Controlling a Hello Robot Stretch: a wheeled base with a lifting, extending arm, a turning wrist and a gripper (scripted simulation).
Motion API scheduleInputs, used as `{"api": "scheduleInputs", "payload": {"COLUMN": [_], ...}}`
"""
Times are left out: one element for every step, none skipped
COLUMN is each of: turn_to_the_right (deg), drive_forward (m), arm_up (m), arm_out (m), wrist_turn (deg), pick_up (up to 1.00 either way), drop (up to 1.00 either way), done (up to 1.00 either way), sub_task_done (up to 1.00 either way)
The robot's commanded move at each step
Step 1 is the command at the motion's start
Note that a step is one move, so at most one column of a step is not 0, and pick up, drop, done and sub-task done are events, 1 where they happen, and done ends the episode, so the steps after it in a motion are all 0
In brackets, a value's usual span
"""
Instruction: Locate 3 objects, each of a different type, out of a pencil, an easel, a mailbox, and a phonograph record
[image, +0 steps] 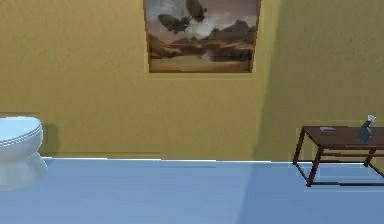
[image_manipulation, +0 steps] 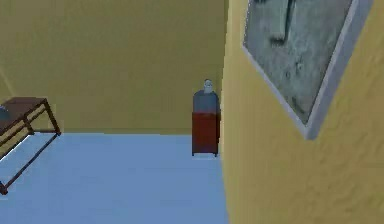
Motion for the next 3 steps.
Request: {"api": "scheduleInputs", "payload": {"turn_to_the_right": [0.0,-45.0,-42.0], "drive_forward": [0.35,0.00,0.00], "arm_up": [0.00,0.00,0.00], "arm_out": [0.00,0.00,0.00], "wrist_turn": [0.0,0.0,0.0], "pick_up": [0.00,0.00,0.00], "drop": [0.00,0.00,0.00], "done": [0.00,0.00,0.00], "sub_task_done": [0.00,0.00,0.00]}}
